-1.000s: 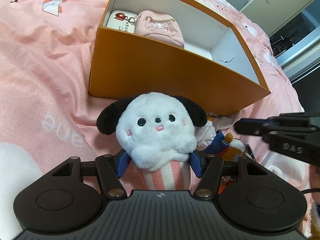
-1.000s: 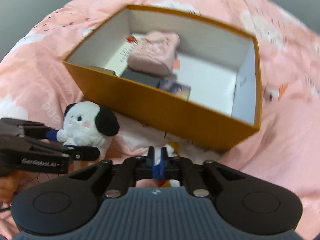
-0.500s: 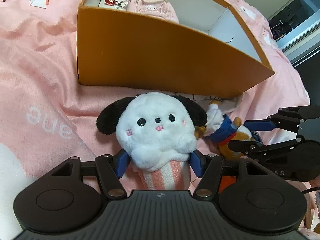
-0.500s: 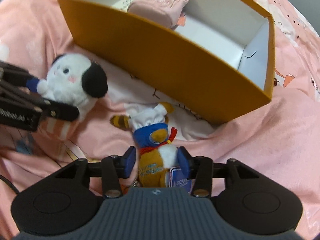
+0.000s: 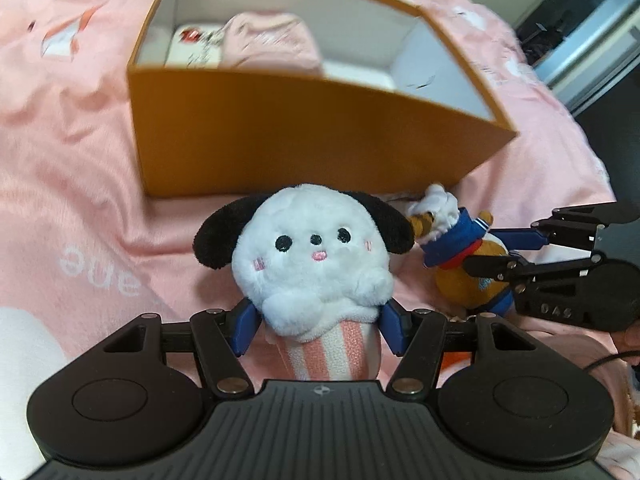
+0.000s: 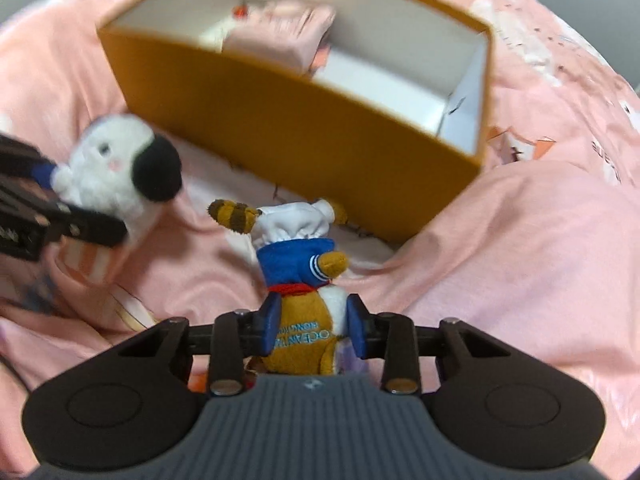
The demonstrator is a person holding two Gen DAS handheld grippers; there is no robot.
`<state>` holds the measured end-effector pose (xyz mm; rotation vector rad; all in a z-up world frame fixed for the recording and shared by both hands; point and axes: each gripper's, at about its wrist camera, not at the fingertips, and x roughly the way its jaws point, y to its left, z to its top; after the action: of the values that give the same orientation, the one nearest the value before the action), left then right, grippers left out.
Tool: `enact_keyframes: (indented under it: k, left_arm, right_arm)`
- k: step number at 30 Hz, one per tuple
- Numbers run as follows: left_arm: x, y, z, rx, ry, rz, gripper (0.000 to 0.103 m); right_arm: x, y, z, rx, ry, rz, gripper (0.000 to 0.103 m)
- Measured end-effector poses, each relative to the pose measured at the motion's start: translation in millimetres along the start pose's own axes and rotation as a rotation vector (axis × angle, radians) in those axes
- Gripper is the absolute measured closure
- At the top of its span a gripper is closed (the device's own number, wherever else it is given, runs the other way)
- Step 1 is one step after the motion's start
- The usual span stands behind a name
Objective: Organize objects
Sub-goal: 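Lift the white dog plush and duck plush over the shoebox with both grippers, then lower both plushes into the shoebox and open both grippers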
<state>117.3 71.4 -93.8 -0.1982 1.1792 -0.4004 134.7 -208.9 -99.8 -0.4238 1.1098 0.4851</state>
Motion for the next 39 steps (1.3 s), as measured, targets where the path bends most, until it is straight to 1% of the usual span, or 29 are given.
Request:
enact_keyframes:
  k: [3, 5, 9, 12, 15, 17, 20, 23, 25, 28, 30, 34, 39]
  left_arm:
    - [-18.4, -12.6, 3.4, 0.042, -0.025, -0.056, 0.033]
    - [-34.2, -22.8, 8.8, 0.072, -0.055, -0.083, 0.033]
    - [-62.4, -47.2, 32.1, 0.149, -0.14, -0.073, 0.033]
    - [-77.4, -61.8, 60.1, 0.192, -0.18, -0.067, 0.033]
    - [-77.8, -72.6, 91.8, 0.233, -0.208, -0.056, 0.033]
    - [-69.1, -78.4, 112.8, 0.243, -0.21, -0.038, 0.033]
    - [-47.6, -78.7, 141.9, 0.235, -0.197, -0.02, 0.033]
    - [-18.5, -74.0, 162.5, 0.214, -0.172, 0.022, 0.033]
    - [1.5, -69.6, 172.6, 0.2, -0.15, 0.027, 0.033]
    - [27.4, -60.8, 183.9, 0.183, -0.081, 0.013, 0.033]
    - [43.4, -59.9, 190.4, 0.188, -0.046, 0.018, 0.033]
    - [67.4, -57.5, 199.2, 0.195, -0.012, 0.041, 0.033]
    - [86.0, -55.4, 203.5, 0.206, 0.002, 0.084, 0.033]
  right_arm:
    - [-28.7, -9.7, -3.0, 0.069, -0.074, 0.043, 0.066]
    - [-48.8, -17.6, -4.4, 0.113, -0.125, 0.067, 0.066]
    - [-90.0, -30.6, 5.9, 0.198, -0.24, 0.119, 0.066]
    - [-112.3, -48.4, 21.0, 0.26, -0.317, 0.147, 0.066]
    - [-121.8, -63.0, 47.1, 0.304, -0.373, 0.135, 0.066]
    - [-118.9, -75.9, 65.4, 0.34, -0.391, 0.132, 0.066]
    - [-99.7, -90.9, 91.7, 0.392, -0.378, 0.138, 0.066]
    - [-67.0, -102.6, 116.0, 0.433, -0.323, 0.124, 0.066]
    - [-47.0, -106.9, 127.9, 0.438, -0.273, 0.117, 0.066]
    - [-17.7, -112.6, 142.8, 0.443, -0.201, 0.104, 0.066]
    - [-1.1, -117.5, 150.0, 0.45, -0.166, 0.095, 0.066]
    - [21.3, -120.6, 159.5, 0.456, -0.116, 0.093, 0.066]
    - [40.5, -122.2, 173.0, 0.438, -0.064, 0.075, 0.066]
